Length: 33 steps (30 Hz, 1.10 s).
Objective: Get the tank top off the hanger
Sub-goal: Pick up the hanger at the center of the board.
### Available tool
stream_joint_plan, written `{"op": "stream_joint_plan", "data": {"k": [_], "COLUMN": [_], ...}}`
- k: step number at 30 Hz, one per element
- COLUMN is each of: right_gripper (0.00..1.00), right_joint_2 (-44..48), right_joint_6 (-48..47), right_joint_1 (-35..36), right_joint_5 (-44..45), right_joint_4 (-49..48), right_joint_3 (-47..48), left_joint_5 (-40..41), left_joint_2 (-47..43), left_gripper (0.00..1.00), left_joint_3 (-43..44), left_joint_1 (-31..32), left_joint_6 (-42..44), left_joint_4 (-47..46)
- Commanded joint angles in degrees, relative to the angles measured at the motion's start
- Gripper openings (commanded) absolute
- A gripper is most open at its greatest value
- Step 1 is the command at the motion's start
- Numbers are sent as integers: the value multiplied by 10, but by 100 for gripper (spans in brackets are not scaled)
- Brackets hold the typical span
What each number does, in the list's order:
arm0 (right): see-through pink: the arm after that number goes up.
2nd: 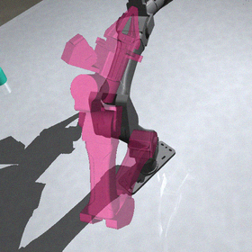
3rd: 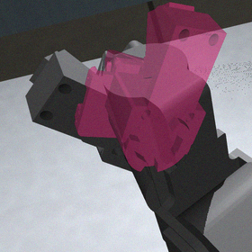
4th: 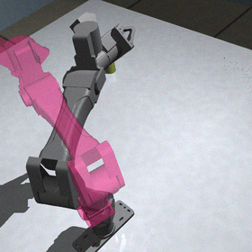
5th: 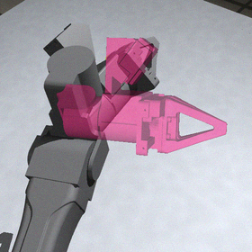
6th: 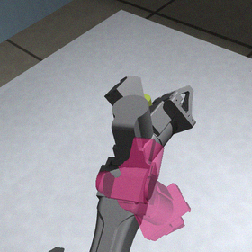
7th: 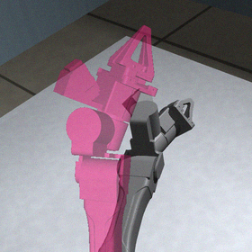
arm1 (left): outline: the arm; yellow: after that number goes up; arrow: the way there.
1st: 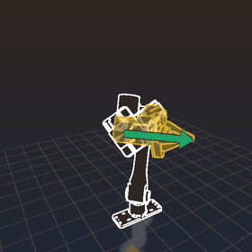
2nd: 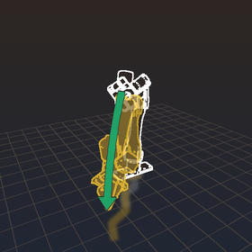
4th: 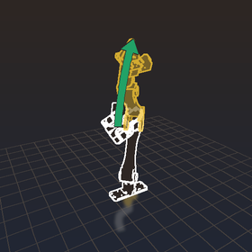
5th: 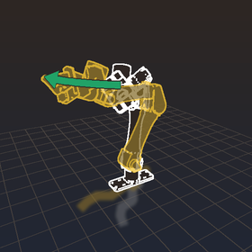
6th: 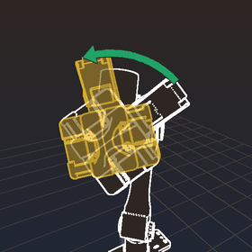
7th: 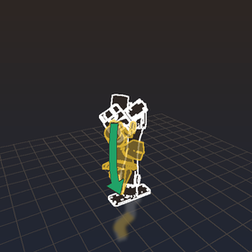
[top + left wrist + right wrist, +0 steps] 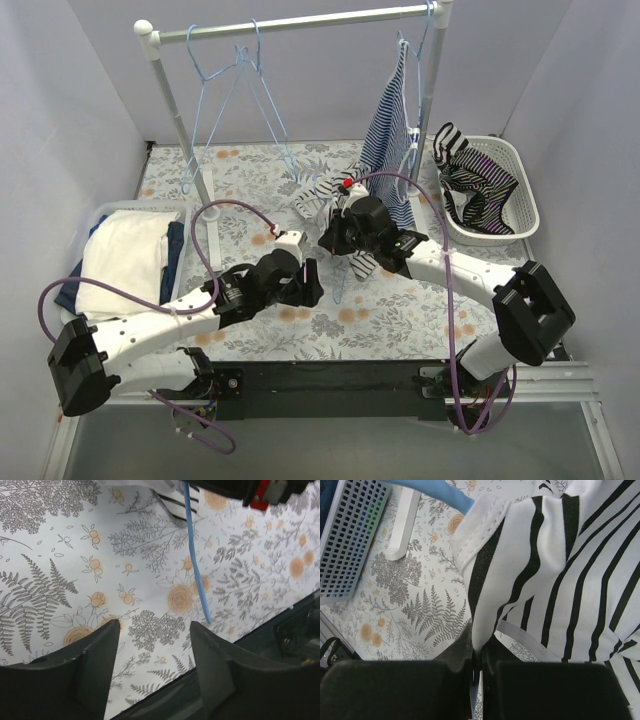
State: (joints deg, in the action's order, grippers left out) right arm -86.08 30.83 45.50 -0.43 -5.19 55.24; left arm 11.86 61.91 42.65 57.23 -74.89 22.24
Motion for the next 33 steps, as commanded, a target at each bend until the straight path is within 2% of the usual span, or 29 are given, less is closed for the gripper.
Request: {"op": "stream_joint_plan", "data": {"k": [1, 3, 9, 14, 21, 22, 23, 26, 28, 29, 31, 33], "right_gripper": [1, 1, 1, 1, 1, 1, 1, 1, 1, 1, 1, 1], "right_joint_2": [28, 28, 15, 19, 36, 37, 37, 39, 39, 39, 43, 49], "right_joint_6": [-1, 14, 41, 43, 47, 48, 49, 51, 51, 49, 48, 42], "right_joint_1": [-1, -1, 0, 0, 1, 1, 1, 1, 1, 1, 1, 1], "right_joint_5": [8, 8, -26, -26, -28, -30, -33, -39, -43, -46, -46, -45], "right_joint_4": [-14, -15, -32, -33, -36, -35, -36, -37, -37, -36, -36, -36], "right_joint_3": [-8, -8, 1, 6, 10, 12, 13, 15, 18, 19, 16, 12], "left_joint_5": [34, 18, -29, -36, -5, -3, -1, -4, -9, -10, -4, -1], "left_joint_2": [10, 12, 44, 72, 95, 104, 110, 141, 148, 152, 150, 140], "left_gripper": [61, 67, 68, 68, 62, 59, 49, 33, 28, 15, 3, 0], "left_joint_3": [35, 37, 40, 31, 5, 6, 8, 24, 26, 26, 27, 27], "left_joint_1": [2, 2, 2, 2, 2, 2, 2, 2, 2, 2, 2, 2], "left_joint_6": [-19, -24, -31, -54, -80, -80, -80, -78, -82, -82, -80, -77], "left_joint_4": [-24, -59, -156, -161, -163, -163, -161, -146, -144, -144, -143, -139]}}
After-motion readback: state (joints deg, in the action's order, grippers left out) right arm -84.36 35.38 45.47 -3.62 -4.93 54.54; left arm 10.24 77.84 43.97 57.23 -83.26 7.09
